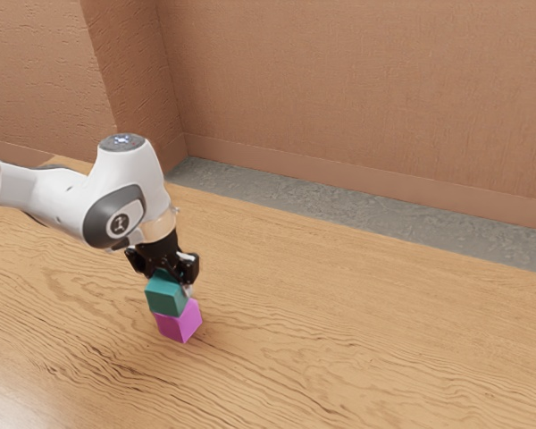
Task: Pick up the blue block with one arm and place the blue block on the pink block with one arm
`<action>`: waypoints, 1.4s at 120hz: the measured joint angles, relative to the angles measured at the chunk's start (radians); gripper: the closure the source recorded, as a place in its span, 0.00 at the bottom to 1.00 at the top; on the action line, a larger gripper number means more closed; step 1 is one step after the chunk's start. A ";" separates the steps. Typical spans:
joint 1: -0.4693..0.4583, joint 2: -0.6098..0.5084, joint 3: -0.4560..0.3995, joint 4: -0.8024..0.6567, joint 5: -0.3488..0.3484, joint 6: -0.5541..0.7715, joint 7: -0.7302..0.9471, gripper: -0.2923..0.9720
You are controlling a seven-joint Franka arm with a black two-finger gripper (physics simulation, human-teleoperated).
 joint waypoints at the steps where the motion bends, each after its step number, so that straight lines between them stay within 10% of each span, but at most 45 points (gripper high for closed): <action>1: 0.001 0.000 0.000 0.000 0.000 0.000 0.000 0.48; 111: 0.022 0.003 0.002 0.000 -0.001 0.014 0.000 0.49; 168: -0.001 -0.002 0.011 0.001 -0.051 0.033 -0.001 0.26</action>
